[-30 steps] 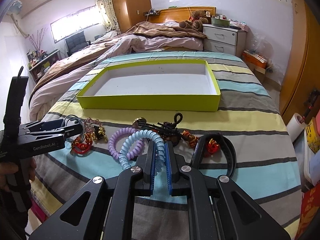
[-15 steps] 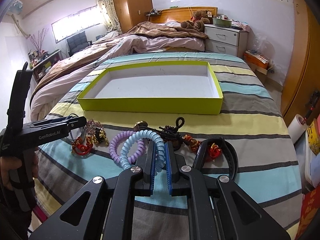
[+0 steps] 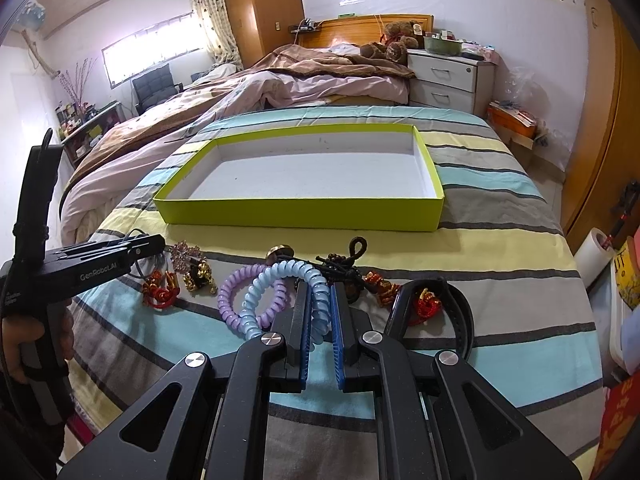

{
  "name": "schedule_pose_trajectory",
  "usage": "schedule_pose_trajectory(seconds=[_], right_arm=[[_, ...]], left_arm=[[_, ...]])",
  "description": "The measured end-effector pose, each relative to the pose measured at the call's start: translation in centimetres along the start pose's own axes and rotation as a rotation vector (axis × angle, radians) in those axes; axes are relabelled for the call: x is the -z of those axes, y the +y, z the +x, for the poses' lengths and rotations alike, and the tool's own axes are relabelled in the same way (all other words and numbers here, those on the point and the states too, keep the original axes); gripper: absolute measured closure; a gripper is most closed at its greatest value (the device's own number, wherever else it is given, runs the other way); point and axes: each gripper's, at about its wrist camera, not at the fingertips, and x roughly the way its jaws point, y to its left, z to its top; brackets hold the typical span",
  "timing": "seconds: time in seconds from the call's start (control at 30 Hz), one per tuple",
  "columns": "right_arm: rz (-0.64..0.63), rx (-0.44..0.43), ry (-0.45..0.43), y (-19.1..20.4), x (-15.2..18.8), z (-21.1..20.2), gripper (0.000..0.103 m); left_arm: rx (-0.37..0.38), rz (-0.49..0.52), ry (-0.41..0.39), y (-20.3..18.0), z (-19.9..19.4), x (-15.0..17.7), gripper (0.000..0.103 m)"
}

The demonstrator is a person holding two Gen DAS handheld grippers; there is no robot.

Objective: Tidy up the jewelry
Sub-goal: 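Carry the blue bracelet and grey cord over the yellow-green box with both tools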

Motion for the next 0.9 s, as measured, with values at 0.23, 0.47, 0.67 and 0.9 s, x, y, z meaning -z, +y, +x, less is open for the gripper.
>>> schedule_pose_trajectory(seconds=[0.23,0.47,0.67,0.9], right_arm=[[0.005,0.004,-0.019,-0.1,-0.3,-0.5,0.093],[0.003,0.007,-0.045,0.0,-1.0,-1.3,0.093],[0.002,0.009,-0.069,0.2,-1.4,-2.0,0.093],[0.004,0.009,-0.077,0.1,-1.8,-2.1,0.093]], left_arm=[[0.020,-0.011,-0.025,0.4,-1.4,-0.2,0.085],[0.036,-0.003,-0.060,0.3,-2.9,-0.6,0.086],[0.052,-0.003,-0.080,0.4,-4.0,-0.9,0.086],[0.077,-0.019,-0.105,0.6,-4.9,-1.9,0.086]])
